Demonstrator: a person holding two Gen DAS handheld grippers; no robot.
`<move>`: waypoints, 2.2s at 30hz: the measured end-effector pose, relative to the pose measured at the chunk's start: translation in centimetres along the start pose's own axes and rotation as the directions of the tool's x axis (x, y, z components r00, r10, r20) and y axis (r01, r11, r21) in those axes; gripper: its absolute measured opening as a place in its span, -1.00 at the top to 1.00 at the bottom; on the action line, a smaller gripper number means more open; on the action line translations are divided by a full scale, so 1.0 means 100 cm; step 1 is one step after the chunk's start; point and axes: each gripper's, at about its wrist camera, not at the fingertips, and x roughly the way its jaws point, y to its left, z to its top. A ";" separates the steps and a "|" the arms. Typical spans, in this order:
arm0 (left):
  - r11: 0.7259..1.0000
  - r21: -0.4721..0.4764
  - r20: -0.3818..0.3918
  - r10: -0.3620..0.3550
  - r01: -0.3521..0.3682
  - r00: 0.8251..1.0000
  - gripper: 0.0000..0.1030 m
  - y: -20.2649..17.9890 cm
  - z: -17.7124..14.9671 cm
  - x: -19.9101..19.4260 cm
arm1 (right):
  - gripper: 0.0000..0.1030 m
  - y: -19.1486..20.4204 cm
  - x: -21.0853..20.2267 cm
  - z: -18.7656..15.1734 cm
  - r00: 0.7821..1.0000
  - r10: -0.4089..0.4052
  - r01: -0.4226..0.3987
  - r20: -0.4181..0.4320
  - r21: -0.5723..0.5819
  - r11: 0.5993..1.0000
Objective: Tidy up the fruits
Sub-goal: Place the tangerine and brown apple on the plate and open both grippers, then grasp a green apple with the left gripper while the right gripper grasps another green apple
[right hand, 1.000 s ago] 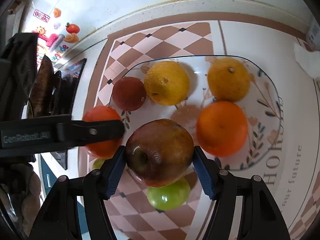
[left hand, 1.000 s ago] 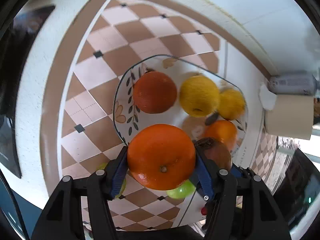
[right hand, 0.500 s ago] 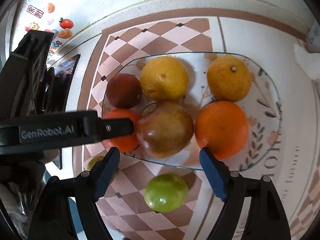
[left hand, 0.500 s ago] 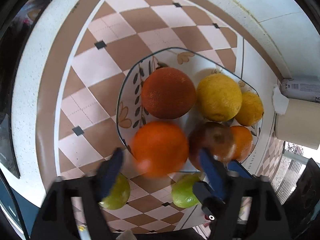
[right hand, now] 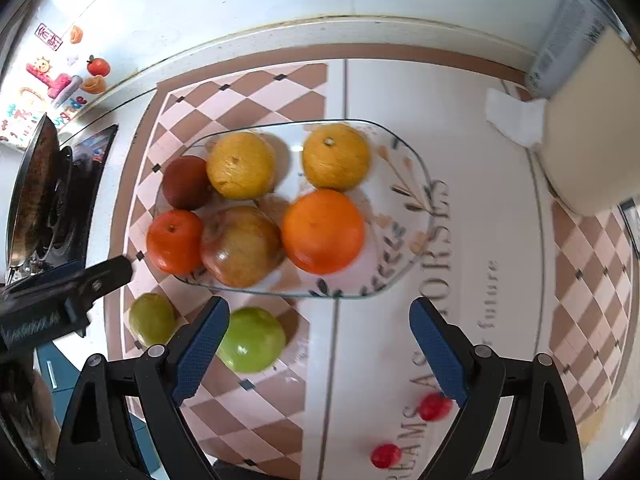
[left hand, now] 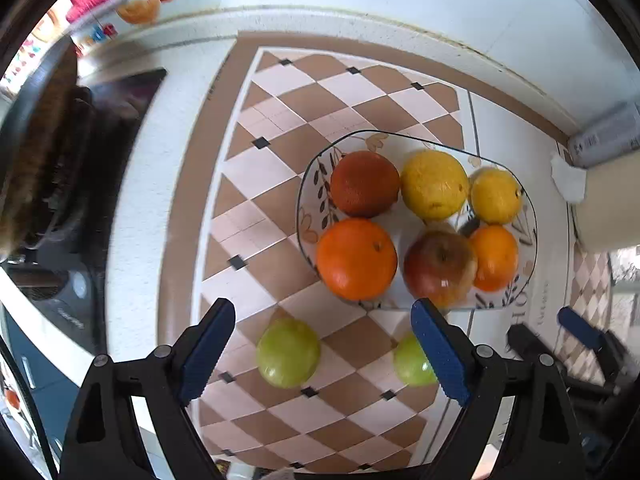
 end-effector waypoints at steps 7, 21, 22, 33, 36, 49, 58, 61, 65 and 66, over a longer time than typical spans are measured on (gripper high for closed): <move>0.999 0.044 0.088 0.026 -0.030 0.996 -0.75 -0.010 -0.033 -0.036 | -0.82 -0.010 -0.035 -0.023 0.998 -0.011 0.010 0.057 0.030 0.999; 0.995 0.094 0.228 -0.006 -0.016 0.974 -0.75 -0.018 -0.076 -0.113 | -0.82 0.003 -0.129 -0.070 0.981 -0.004 0.005 0.195 -0.008 1.000; 0.995 0.099 0.239 -0.006 -0.018 0.971 -0.75 -0.019 -0.079 -0.119 | -0.82 0.004 -0.136 -0.074 0.979 -0.002 0.004 0.203 -0.010 1.000; 0.992 0.126 0.275 -0.034 -0.001 0.961 -0.75 -0.025 -0.098 -0.149 | -0.82 0.008 -0.179 -0.099 0.968 0.004 -0.003 0.252 -0.001 1.000; 0.992 0.129 0.275 -0.043 0.007 0.961 -0.75 -0.026 -0.099 -0.150 | -0.82 0.007 -0.180 -0.099 0.968 0.011 -0.013 0.251 0.004 1.000; 0.991 0.029 0.227 0.122 -0.132 0.966 -0.95 0.021 -0.062 -0.095 | -0.82 0.013 -0.085 -0.070 0.989 0.113 -0.118 0.097 0.042 0.992; 0.992 -0.044 -0.028 0.119 -0.120 0.993 -0.94 0.059 -0.035 0.007 | -0.82 0.041 0.052 -0.050 0.986 0.136 -0.130 -0.098 0.060 0.990; 0.994 -0.037 -0.089 0.098 -0.101 0.991 -0.94 0.055 -0.033 0.033 | -0.75 0.045 0.079 -0.046 0.980 0.145 -0.135 -0.135 0.081 0.988; 0.999 -0.030 -0.153 0.036 -0.041 0.988 -0.94 0.047 -0.032 0.062 | -0.31 0.050 0.098 -0.044 0.979 0.136 -0.127 -0.151 0.068 0.990; 0.999 -0.035 -0.165 0.000 -0.006 0.986 -0.84 0.045 -0.032 0.069 | -0.21 0.051 0.100 -0.044 0.979 0.143 -0.136 -0.145 0.058 0.989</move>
